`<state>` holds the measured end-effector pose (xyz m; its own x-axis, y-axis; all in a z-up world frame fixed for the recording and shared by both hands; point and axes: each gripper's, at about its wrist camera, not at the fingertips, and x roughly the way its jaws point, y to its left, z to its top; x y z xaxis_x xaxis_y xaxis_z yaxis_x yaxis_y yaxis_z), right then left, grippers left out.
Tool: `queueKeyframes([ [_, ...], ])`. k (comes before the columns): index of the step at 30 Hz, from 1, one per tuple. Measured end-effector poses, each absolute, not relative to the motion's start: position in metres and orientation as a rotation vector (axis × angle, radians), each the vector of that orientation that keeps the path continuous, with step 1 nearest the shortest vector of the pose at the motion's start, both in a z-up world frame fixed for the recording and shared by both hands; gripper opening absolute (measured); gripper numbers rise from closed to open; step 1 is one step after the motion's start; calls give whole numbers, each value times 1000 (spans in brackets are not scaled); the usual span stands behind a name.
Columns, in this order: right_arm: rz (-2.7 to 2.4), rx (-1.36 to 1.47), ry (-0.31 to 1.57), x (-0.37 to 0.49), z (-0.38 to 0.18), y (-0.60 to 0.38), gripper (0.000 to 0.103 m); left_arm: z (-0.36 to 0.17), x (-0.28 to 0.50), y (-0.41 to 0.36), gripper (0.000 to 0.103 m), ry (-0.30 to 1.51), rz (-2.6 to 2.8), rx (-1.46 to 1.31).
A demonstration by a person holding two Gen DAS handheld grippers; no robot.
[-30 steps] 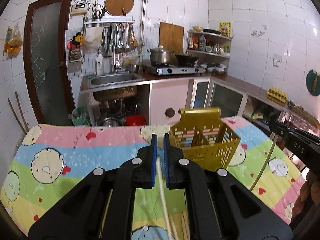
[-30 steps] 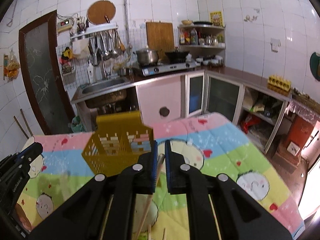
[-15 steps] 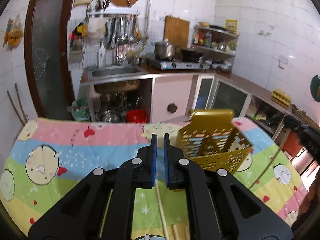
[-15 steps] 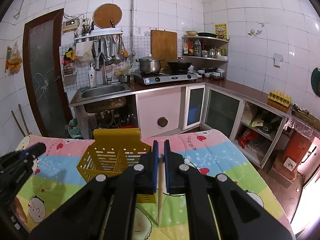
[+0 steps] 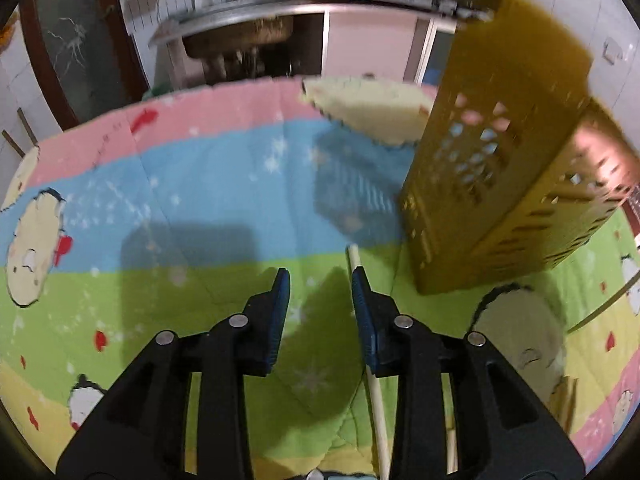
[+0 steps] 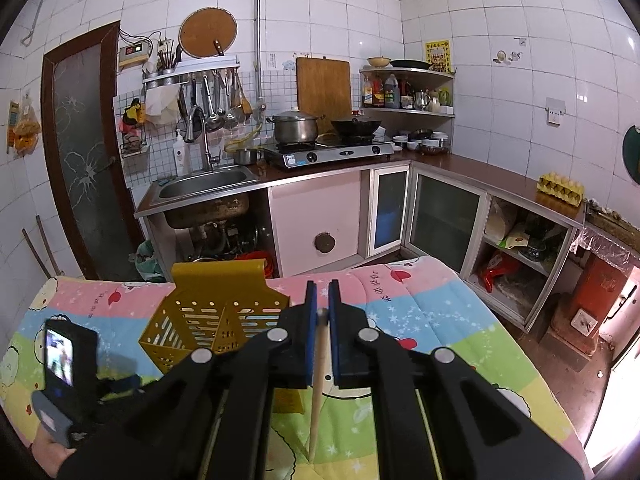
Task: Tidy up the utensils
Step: 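Lift both held chopsticks and carry them over the yellow slotted holder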
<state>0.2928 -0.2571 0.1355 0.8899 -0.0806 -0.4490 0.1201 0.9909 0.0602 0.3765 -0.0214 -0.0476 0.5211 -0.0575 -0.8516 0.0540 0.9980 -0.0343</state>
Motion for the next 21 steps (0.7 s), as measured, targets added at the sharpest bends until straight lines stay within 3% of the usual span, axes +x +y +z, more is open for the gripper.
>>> queueKeyframes([
  [10,-96,86,467,296,135,-255,6,-33,368,-26,31,978,-76,-22],
  [13,-93,93,473,298,135,-254,6,-30,360,-36,41,960,-93,8],
  [19,-93,79,483,296,132,-250,6,-53,369,-45,41,1017,-71,45],
  [21,-90,76,486,296,133,-249,6,-53,369,-45,35,1000,-74,45],
])
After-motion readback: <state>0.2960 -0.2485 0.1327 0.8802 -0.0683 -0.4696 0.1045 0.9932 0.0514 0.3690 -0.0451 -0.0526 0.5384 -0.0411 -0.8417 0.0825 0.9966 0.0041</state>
